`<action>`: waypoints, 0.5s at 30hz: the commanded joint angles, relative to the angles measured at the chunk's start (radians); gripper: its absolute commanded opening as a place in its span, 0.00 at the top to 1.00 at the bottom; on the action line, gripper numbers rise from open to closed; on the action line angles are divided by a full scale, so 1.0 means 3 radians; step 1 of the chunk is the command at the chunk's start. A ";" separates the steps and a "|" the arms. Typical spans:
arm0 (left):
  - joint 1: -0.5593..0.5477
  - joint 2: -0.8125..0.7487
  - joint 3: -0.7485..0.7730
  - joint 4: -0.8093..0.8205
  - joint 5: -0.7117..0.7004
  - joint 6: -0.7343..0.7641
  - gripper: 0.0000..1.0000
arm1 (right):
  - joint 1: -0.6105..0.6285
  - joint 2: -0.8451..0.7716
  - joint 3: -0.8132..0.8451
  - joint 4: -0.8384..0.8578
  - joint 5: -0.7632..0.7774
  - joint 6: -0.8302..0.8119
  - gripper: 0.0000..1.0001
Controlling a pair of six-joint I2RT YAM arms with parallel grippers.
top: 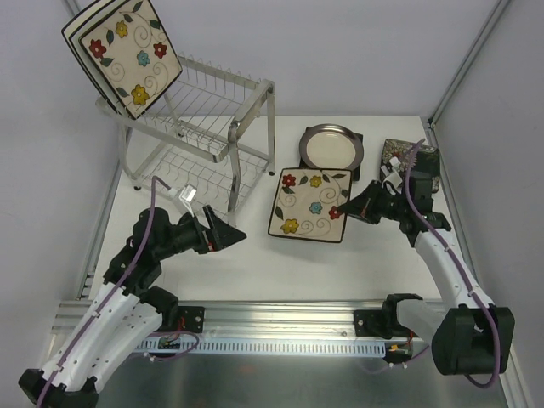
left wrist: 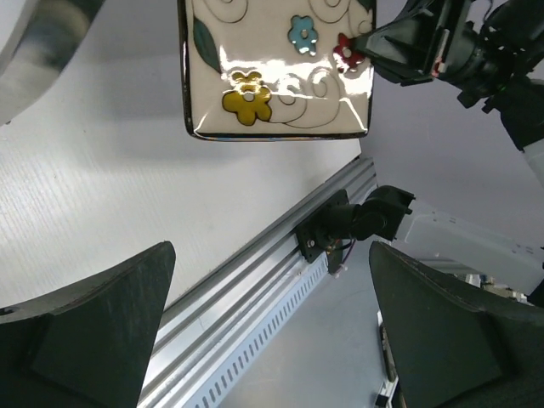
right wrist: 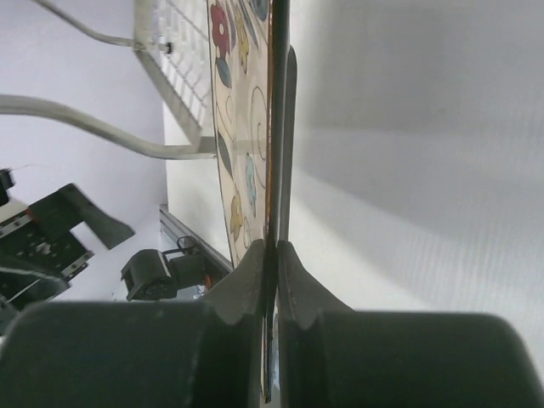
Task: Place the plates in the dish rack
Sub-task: Grab a plate with the right arm, then pass the plate from the right arm to the left
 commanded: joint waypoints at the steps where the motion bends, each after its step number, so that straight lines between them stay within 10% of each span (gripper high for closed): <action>1: -0.0241 0.0113 0.0144 0.0265 -0.0450 -0.0057 0.01 | -0.0021 -0.0341 0.0339 0.0286 -0.0668 0.0203 0.99; 15: -0.0886 0.0665 0.0404 0.0868 -0.0967 0.0203 0.11 | -0.0016 -0.0934 0.0411 0.0490 -0.1236 0.0484 0.99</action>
